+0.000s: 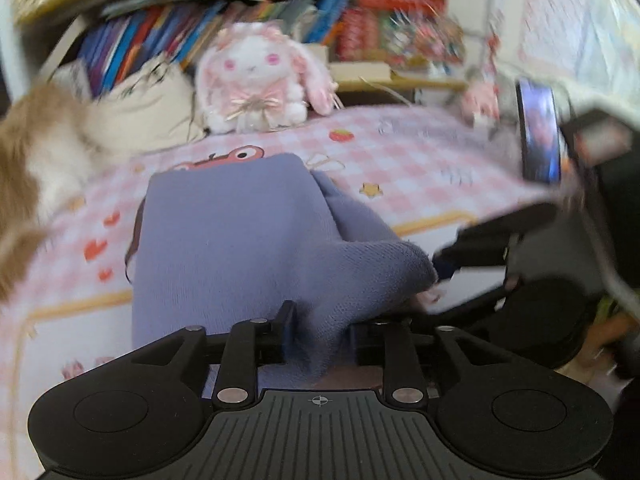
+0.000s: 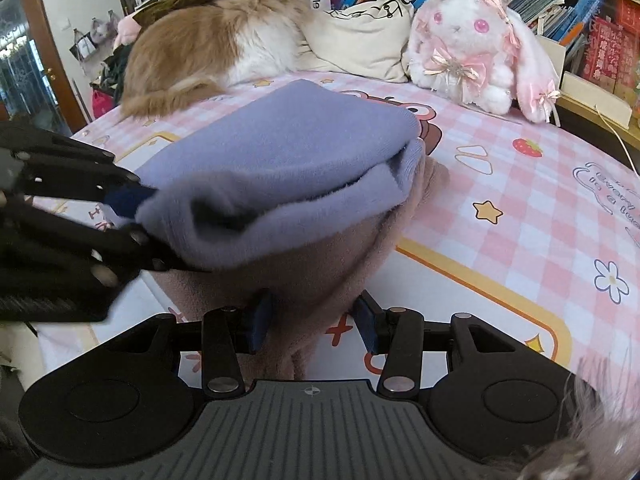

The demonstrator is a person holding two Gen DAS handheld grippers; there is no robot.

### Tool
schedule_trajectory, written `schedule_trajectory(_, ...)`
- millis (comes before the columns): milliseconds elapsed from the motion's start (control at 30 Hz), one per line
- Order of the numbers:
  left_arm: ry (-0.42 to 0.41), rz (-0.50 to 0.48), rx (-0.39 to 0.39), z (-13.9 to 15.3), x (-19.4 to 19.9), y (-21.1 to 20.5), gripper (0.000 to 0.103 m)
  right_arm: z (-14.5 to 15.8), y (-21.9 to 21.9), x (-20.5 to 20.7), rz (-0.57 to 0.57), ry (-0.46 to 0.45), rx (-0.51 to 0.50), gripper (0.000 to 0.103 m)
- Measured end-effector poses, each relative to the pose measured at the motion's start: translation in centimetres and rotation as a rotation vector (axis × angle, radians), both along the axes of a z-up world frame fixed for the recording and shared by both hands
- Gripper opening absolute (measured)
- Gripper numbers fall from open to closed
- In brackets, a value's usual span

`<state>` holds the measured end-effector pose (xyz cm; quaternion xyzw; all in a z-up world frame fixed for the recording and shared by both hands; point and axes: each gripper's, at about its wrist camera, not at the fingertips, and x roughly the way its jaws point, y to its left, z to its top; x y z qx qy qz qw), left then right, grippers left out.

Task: Fold clothes
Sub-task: 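Lift the side edge with both grippers and fold it across the sweater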

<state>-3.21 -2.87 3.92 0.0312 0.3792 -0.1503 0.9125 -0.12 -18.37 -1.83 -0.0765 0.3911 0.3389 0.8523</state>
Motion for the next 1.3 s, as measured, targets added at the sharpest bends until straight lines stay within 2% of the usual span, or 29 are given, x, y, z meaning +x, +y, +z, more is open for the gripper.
schedule_trajectory(100, 0.0, 0.007, -0.12, 1.5, -0.8, 1.0, 0.05, 0.1, -0.1, 0.0, 0.002, 0.011, 0.002, 0.044)
schedule_trajectory(167, 0.0, 0.012, -0.199, 2.6, -1.3, 1.7, 0.065, 0.4, -0.3, -0.2, -0.013, 0.018, -0.014, 0.052)
schedule_trajectory(233, -0.02, 0.013, -0.267, 3.7, -1.9, 2.3, 0.071, 0.8, -0.5, -0.6, -0.021, -0.001, -0.034, 0.056)
schedule_trajectory(300, -0.084, 0.028, -0.298, 4.8, -2.4, 3.0, 0.072, 1.5, -0.8, -1.1, -0.019, -0.039, -0.045, 0.057)
schedule_trajectory(367, -0.121, 0.104, -0.293, 5.0, -2.0, 3.9, 0.072, 2.3, -1.1, -1.7, -0.002, -0.068, -0.024, 0.06)
schedule_trajectory(433, -0.12, 0.2, -0.241, 4.3, -1.0, 4.7, 0.071, 3.2, -1.5, -1.9, 0.026, -0.05, 0.045, 0.066)
schedule_trajectory(533, -0.115, 0.278, -0.093, 2.4, 0.5, 5.0, 0.07, 4.0, -2.0, -1.4, 0.044, 0.034, 0.141, 0.066)
schedule_trajectory(600, -0.087, 0.26, -0.043, 0.9, 1.1, 4.7, 0.07, 4.2, -2.4, -1.1, 0.047, 0.111, 0.209, 0.066)
schedule_trajectory(667, -0.018, 0.2, -0.044, -0.8, 1.6, 4.4, 0.069, 4.2, -3.0, -0.4, 0.02, 0.206, 0.299, 0.068)
schedule_trajectory(767, -0.025, 0.164, -0.012, -2.5, 1.3, 4.0, 0.069, 3.7, -3.8, 0.8, -0.067, 0.325, 0.412, 0.068)
schedule_trajectory(867, -0.025, 0.173, -0.053, -2.9, 0.5, 4.7, 0.069, 3.2, -3.5, 2.2, -0.129, 0.385, 0.466, 0.067)
schedule_trajectory(967, -0.032, 0.158, -0.045, -2.9, -0.1, 4.8, 0.069, 2.4, -2.3, 3.6, -0.194, 0.424, 0.457, 0.062)
schedule_trajectory(1033, -0.035, 0.14, -0.021, -3.0, -0.3, 4.5, 0.069, 1.8, -1.4, 4.5, -0.251, 0.443, 0.415, 0.04)
schedule_trajectory(1133, -0.036, 0.116, 0.012, -3.0, -0.4, 4.3, 0.07, 1.7, -0.5, 4.5, -0.267, 0.403, 0.371, 0.021)
schedule_trajectory(1200, -0.037, 0.112, 0.016, -3.0, -0.4, 4.4, 0.072, 1.6, -0.5, 4.3, -0.266, 0.391, 0.368, 0.017)
schedule_trajectory(1300, -0.004, 0.151, -0.07, -3.0, 0.0, 5.6, 0.074, 1.5, -0.6, 4.1, -0.264, 0.373, 0.363, 0.016)
